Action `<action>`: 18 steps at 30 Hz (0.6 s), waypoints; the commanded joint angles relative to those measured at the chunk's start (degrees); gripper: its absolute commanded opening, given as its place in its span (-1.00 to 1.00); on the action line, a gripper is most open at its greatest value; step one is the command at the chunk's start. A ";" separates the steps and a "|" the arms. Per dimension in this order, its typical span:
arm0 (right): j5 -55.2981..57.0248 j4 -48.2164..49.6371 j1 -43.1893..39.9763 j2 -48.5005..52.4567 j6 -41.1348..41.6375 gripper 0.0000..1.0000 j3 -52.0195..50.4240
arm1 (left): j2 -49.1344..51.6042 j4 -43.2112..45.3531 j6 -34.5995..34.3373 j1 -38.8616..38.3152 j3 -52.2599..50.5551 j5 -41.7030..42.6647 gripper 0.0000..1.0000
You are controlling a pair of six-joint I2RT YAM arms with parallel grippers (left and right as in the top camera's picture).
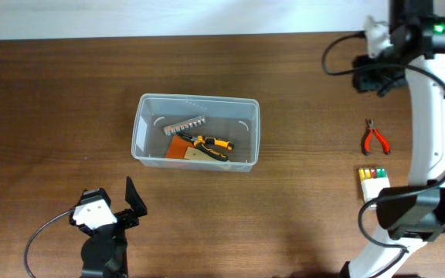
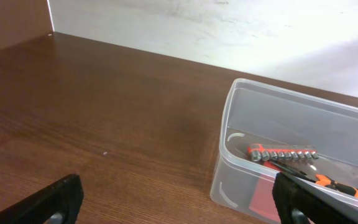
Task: Pack container
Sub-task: 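Move the right gripper to the red-handled cutters and grasp them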
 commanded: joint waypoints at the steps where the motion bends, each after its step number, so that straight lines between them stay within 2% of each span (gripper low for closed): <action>1: 0.26 3.15 -3.21 0.74 0.76 -0.01 -7.54 | -0.44 -0.09 0.50 -0.17 -0.20 -0.20 0.99; 8: 0.24 19.82 -8.85 0.74 2.01 -0.02 -28.04 | -0.44 -0.09 0.50 -0.17 -0.20 -0.20 0.99; 18: 0.46 34.16 -10.86 0.76 3.78 -0.01 -42.91 | -0.44 -0.09 0.50 -0.17 -0.20 -0.20 0.98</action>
